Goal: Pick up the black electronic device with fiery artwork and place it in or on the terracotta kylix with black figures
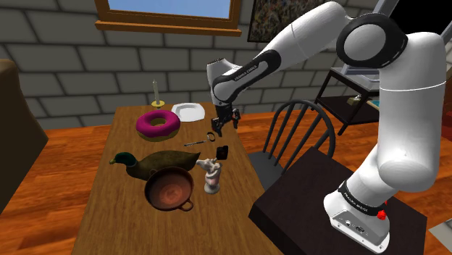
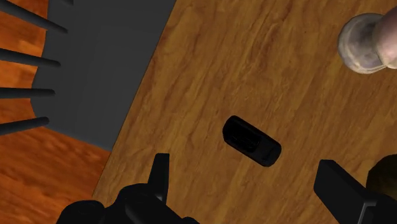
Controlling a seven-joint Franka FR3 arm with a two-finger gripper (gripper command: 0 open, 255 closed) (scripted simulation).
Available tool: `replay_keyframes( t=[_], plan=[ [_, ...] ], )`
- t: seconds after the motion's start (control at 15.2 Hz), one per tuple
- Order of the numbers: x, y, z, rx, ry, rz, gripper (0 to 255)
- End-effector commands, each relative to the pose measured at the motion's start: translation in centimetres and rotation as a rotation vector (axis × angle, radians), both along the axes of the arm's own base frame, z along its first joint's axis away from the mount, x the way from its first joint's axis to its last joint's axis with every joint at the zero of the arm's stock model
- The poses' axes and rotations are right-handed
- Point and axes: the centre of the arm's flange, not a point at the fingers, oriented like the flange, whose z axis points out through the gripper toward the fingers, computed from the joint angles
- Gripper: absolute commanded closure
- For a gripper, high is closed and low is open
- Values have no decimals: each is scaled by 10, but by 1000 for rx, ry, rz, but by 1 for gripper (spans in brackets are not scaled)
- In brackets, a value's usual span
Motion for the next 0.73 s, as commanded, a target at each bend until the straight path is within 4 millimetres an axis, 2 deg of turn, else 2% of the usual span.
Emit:
replay_keyframes(
  t=[0.0, 0.26, 0.66],
  plan=[
    [11, 9, -29, -3, 25, -5, 0],
    [30, 22, -81, -8, 75, -16, 0],
    [23, 21, -114, -9, 82, -17, 0]
  ],
)
